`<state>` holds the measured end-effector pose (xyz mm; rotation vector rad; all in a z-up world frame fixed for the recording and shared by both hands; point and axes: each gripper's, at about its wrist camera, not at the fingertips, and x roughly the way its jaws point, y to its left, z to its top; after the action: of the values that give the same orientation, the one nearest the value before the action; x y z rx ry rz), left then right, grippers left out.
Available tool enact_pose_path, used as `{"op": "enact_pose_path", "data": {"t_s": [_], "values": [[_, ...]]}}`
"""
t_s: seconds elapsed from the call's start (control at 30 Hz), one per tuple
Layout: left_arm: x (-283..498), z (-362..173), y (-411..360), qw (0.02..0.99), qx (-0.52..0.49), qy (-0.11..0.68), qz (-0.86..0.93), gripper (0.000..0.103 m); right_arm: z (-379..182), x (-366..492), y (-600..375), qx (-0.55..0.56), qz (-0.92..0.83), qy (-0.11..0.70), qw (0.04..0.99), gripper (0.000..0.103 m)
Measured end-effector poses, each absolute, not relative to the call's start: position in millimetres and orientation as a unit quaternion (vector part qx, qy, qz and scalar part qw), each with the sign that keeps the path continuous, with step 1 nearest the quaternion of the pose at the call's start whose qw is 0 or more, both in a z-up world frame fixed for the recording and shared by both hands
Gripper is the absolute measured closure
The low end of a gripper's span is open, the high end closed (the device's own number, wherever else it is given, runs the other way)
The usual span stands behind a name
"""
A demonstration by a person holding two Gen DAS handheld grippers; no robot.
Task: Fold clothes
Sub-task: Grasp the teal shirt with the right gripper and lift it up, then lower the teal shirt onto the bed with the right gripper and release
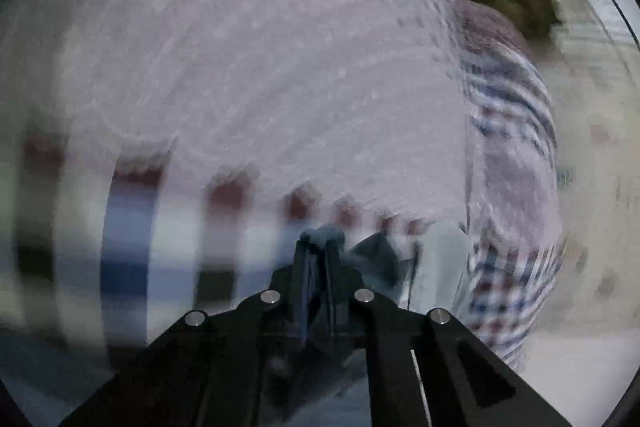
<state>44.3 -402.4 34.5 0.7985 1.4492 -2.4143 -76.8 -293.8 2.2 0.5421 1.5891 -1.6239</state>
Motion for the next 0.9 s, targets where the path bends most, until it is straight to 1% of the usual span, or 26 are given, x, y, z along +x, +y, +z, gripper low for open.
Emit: {"op": "enact_pose_path", "data": {"t_s": [0.2,0.23,0.27,0.3,0.53,0.7,0.9], "values": [[42,32,-402,0.107,0.275,0.49,-0.82,0.015,163,-139,-295,0.295,-0.783,0.291,0.465,0.098],[41,33,-400,0.104,0.278,0.487,-0.821,0.015,186,-148,-294,0.299,-0.793,0.244,0.47,0.098],[39,33,-398,0.101,0.28,0.485,-0.822,0.015,202,-152,-293,0.296,-0.8,0.224,0.471,0.098],[37,33,-396,0.097,0.283,0.482,-0.824,0.015,217,-155,-292,0.292,-0.806,0.208,0.471,0.098],[19,35,-373,0.062,0.308,0.449,-0.836,0.015,288,-147,-267,0.225,-0.844,0.176,0.455,0.098],[4,38,-351,0.034,0.325,0.411,-0.851,0.015,337,-139,-217,0.16,-0.889,0.129,0.41,0.098],[-14,45,-309,-0.016,0.335,0.356,-0.872,0.015,370,-122,-127,0.132,-0.908,0.117,0.38,0.101]]}}
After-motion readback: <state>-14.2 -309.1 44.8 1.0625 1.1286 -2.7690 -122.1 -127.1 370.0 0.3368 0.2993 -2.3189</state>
